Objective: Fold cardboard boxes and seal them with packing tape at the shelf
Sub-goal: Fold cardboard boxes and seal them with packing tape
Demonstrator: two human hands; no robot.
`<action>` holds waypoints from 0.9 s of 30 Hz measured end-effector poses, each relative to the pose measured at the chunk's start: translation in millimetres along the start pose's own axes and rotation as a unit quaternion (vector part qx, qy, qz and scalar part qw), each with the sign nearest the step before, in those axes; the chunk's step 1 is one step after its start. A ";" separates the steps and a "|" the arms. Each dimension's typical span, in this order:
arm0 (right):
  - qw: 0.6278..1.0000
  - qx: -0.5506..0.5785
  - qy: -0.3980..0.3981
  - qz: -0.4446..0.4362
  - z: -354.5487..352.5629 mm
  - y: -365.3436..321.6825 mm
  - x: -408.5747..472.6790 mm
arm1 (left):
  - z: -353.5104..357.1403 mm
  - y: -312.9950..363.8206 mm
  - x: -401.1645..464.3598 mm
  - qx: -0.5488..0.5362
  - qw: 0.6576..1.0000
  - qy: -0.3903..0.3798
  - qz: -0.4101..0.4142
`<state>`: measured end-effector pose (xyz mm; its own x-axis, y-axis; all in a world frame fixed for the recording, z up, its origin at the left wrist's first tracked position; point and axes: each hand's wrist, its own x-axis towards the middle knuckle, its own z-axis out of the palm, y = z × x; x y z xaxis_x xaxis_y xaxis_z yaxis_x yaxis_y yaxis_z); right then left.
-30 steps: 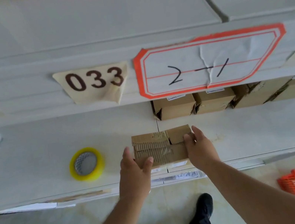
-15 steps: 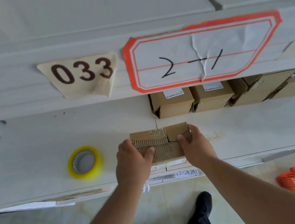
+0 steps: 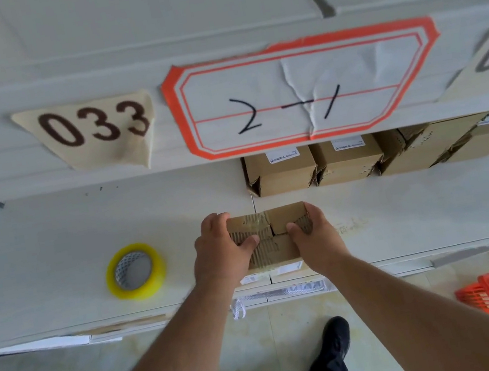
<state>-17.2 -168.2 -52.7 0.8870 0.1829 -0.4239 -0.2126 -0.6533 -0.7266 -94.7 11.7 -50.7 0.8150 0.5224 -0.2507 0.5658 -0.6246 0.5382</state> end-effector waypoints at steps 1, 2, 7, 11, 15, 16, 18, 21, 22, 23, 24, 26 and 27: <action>1.000 0.007 -0.010 0.000 -4.2 1.3 1.0 | -1.4 -1.2 -2.5 -0.007 1.000 -0.010 0.008; 1.000 0.020 -0.022 0.000 -10.0 3.2 1.6 | -3.4 -5.1 -5.3 -0.028 0.999 -0.017 0.018; 0.999 0.031 -0.023 0.009 -39.1 10.5 -9.1 | -25.4 -92.8 -14.6 -0.066 0.991 0.115 -0.029; 0.994 0.030 0.105 -0.021 -50.7 11.7 -42.5 | -47.4 -166.1 -12.3 0.194 0.970 0.044 -0.142; 0.991 0.036 0.117 -0.058 -52.3 6.1 -76.8 | -48.1 -181.4 3.0 0.345 0.934 -0.001 -0.096; 0.991 0.025 0.115 -0.069 -52.0 4.0 -82.5 | -48.2 -180.6 7.1 0.343 0.934 0.003 -0.098; 0.988 -0.004 0.121 -0.098 -50.5 -5.1 -95.4 | -54.4 -172.0 11.2 0.265 0.957 0.009 -0.114; 0.985 -0.022 0.080 -0.154 -41.4 -35.2 -117.1 | -81.1 -139.0 -5.6 -0.018 0.993 0.017 -0.113; 0.985 -0.025 0.036 -0.168 -34.8 -47.6 -123.7 | -94.8 -123.1 -21.1 -0.100 0.989 0.010 -0.105; 0.983 -0.025 -0.018 -0.183 -26.5 -60.7 -130.7 | -108.9 -104.2 -39.6 -0.181 0.978 0.008 -0.101; 0.977 -0.023 -0.070 -0.201 -16.8 -73.9 -137.8 | -121.8 -84.3 -59.5 -0.270 0.958 0.000 -0.099; 0.959 -0.024 -0.141 -0.245 0.3 -99.8 -152.0 | -139.0 -50.3 -96.7 -0.426 0.901 -0.028 -0.084; 0.948 -0.031 -0.150 -0.277 6.1 -110.3 -157.2 | -146.8 -35.0 -112.3 -0.476 0.876 -0.039 -0.069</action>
<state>-135.7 -120.4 90.9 0.6965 0.7061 -0.1277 0.2855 -0.4360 -0.8534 -224.4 60.1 76.8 0.7738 0.4900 -0.4014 0.3303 0.2286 0.9158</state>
